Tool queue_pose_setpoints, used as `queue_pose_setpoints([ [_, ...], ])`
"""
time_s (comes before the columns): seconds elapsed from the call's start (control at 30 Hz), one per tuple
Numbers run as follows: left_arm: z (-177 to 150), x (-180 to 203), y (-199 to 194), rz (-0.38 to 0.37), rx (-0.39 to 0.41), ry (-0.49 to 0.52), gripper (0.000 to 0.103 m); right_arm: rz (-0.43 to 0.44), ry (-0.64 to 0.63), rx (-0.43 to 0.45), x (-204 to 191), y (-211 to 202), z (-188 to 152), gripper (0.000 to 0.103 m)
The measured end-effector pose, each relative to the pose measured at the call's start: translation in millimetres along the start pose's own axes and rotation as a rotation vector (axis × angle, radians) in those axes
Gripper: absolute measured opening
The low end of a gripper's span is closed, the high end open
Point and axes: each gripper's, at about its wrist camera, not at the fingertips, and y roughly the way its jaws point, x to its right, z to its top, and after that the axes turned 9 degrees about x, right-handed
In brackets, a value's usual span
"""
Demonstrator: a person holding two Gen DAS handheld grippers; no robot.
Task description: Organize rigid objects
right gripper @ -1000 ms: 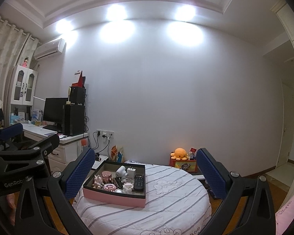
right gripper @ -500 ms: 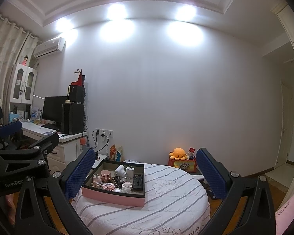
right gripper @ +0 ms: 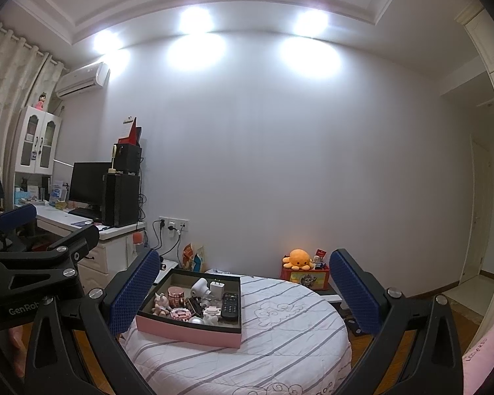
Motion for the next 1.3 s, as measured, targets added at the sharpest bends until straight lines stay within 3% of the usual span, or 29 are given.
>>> queue_pose_setpoints([
  [1.3,-0.9,-0.5,5.1,0.011,0.0,0.025,0.103,-0.022,-0.003,-0.014,-3.9,3.6,-4.0,0.103],
])
